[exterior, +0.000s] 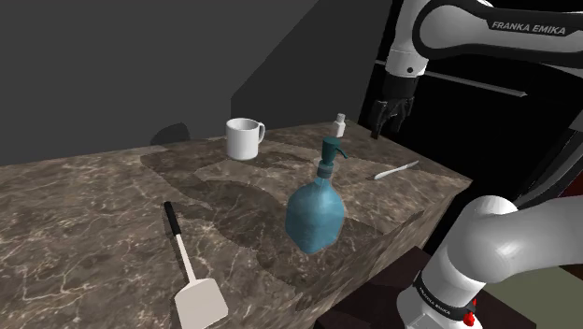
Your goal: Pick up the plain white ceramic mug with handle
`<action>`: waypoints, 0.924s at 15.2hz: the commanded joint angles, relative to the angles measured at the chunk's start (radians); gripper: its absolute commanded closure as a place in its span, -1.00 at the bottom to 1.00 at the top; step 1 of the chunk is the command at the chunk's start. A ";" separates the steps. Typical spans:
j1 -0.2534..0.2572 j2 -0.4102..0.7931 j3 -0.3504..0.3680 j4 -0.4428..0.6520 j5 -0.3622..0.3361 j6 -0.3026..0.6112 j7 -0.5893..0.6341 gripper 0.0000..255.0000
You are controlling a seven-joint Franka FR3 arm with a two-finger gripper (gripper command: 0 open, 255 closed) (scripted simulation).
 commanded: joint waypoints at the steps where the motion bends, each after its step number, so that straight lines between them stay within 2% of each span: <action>1: 0.000 0.000 0.000 0.000 0.000 0.000 0.000 -1.00; 8: 0.036 0.201 0.089 0.107 0.075 0.097 0.125 -1.00; 14: 0.057 0.391 0.156 0.246 0.108 0.156 0.224 -1.00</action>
